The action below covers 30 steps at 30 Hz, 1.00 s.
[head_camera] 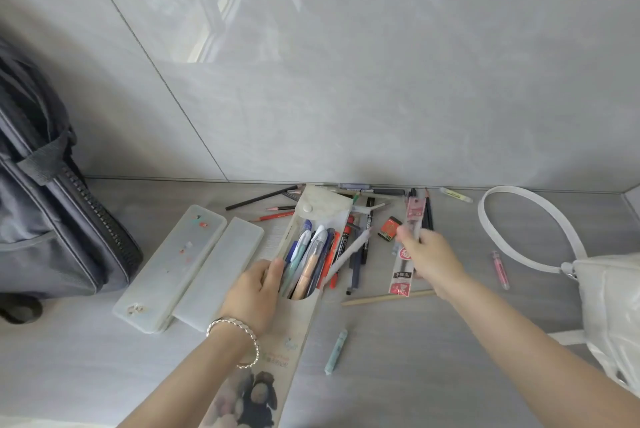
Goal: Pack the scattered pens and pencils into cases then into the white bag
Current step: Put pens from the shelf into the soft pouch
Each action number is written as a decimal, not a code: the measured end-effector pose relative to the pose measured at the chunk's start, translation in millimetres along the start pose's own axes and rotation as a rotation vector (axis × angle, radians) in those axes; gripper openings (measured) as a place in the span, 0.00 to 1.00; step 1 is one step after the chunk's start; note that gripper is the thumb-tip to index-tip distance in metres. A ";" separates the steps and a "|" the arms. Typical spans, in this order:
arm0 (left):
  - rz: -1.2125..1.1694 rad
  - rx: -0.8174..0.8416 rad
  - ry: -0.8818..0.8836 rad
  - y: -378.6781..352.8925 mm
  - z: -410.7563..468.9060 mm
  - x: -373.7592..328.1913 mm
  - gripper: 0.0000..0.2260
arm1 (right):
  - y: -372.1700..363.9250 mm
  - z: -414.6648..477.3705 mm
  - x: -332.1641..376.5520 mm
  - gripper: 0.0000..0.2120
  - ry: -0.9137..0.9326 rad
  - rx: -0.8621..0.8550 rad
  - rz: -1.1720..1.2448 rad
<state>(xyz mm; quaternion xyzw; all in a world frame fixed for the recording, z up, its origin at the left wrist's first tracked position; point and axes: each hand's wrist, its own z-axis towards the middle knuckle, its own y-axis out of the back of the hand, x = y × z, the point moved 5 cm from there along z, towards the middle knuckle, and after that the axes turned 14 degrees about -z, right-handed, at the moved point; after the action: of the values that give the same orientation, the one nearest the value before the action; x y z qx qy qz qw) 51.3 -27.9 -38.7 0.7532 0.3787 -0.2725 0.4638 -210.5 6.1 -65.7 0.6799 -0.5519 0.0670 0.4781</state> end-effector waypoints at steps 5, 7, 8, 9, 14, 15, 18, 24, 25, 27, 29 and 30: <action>0.036 0.068 -0.050 -13.1 -8.3 -12.2 0.16 | 31.5 -54.1 46.9 0.10 0.284 -0.150 0.518; 0.042 0.097 -0.074 -18.5 -12.9 -16.7 0.16 | 24.2 -69.5 63.8 0.08 0.401 -0.091 0.571; 0.038 0.110 -0.085 -20.7 -15.4 -18.6 0.16 | 14.8 -72.6 65.9 0.08 0.424 -0.064 0.533; 0.029 0.119 -0.099 -22.7 -17.3 -19.8 0.15 | 3.0 -75.1 66.5 0.09 0.422 -0.027 0.467; -0.021 0.109 -0.122 -22.7 -22.5 -20.9 0.16 | -40.5 -86.0 62.3 0.07 0.390 0.234 0.216; -0.025 0.109 -0.118 -22.5 -22.8 -19.7 0.17 | -42.7 -88.7 62.1 0.05 0.395 0.277 0.135; -0.018 0.121 -0.119 -23.6 -25.4 -14.9 0.17 | -37.4 -91.5 65.2 0.06 0.394 0.302 -0.037; 0.016 0.112 -0.119 -24.1 -22.6 -13.4 0.18 | -13.9 -68.6 65.8 0.09 0.324 -0.069 0.145; 0.023 0.109 -0.118 -24.2 -21.7 -13.8 0.18 | -12.4 -66.3 65.0 0.07 0.374 -0.150 0.086; 0.027 0.110 -0.122 -24.7 -19.9 -15.4 0.18 | -12.2 -64.6 63.4 0.03 0.473 -0.305 -0.075; 0.039 0.106 -0.131 -25.2 -19.0 -17.2 0.19 | -13.7 -64.9 64.2 0.02 0.577 -0.417 -0.208; 0.052 0.107 -0.132 -25.9 -18.8 -17.6 0.20 | -15.2 -63.5 64.4 0.03 0.625 -0.441 -0.263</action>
<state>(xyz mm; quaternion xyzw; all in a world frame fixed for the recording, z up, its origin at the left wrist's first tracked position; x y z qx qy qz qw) 21.1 -9.2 -30.1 0.7669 0.3123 -0.3291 0.4539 -145.8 6.9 -0.8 0.5726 -0.2894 0.0889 0.7618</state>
